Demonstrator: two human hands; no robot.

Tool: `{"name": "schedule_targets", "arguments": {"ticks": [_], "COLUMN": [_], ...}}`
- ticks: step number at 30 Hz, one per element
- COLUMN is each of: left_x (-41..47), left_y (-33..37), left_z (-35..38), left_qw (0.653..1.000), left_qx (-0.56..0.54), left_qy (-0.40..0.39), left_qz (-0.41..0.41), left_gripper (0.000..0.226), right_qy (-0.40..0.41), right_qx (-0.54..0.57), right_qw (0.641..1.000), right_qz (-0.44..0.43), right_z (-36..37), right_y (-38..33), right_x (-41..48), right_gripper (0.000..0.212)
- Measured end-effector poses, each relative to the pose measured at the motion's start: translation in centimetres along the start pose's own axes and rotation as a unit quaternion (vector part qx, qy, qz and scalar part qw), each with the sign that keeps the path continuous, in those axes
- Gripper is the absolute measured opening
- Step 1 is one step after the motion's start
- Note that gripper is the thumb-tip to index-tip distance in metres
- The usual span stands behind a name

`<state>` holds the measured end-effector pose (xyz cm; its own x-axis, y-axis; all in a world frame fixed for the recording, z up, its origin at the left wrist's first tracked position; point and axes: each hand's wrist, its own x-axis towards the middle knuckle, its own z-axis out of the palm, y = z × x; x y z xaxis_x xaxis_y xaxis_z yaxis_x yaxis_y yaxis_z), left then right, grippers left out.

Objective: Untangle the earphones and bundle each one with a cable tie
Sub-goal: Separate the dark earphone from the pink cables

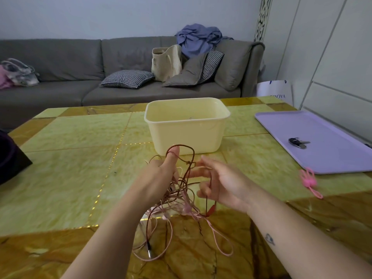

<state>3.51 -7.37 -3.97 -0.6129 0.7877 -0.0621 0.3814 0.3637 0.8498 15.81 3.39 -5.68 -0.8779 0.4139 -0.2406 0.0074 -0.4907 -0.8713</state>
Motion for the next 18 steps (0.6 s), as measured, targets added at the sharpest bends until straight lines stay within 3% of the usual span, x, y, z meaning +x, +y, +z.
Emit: {"name": "schedule_targets", "arguments": {"ticks": [2, 5, 9, 10, 14, 18], "left_x": [-0.1, -0.3, -0.1, -0.1, -0.2, 0.4], "left_y": [-0.1, 0.1, 0.1, 0.1, 0.8, -0.2], "left_z": [0.2, 0.3, 0.1, 0.1, 0.1, -0.8], "left_qw": [1.000, 0.999, 0.999, 0.999, 0.997, 0.993], "left_qx": [-0.001, 0.009, 0.033, 0.036, 0.057, 0.076], "left_qy": [-0.017, -0.031, -0.005, 0.003, 0.032, 0.089], "left_qz": [0.002, 0.000, -0.020, -0.027, -0.047, 0.012], "left_gripper": [0.082, 0.080, 0.086, 0.087, 0.080, 0.047], "right_qy": [-0.052, -0.037, -0.091, -0.092, 0.012, 0.196], "right_qx": [-0.100, -0.342, -0.282, -0.311, -0.517, -0.477], "right_qw": [0.994, 0.935, 0.952, 0.943, 0.852, 0.842], "right_qz": [-0.012, -0.091, -0.080, -0.075, -0.079, -0.156], "right_z": [0.5, 0.8, 0.3, 0.4, 0.9, -0.8], "right_y": [0.2, 0.4, -0.5, -0.7, -0.1, -1.3], "right_x": [-0.1, -0.1, -0.3, -0.6, -0.4, -0.2], "right_gripper": [0.041, 0.058, 0.061, 0.061, 0.041, 0.037]}}
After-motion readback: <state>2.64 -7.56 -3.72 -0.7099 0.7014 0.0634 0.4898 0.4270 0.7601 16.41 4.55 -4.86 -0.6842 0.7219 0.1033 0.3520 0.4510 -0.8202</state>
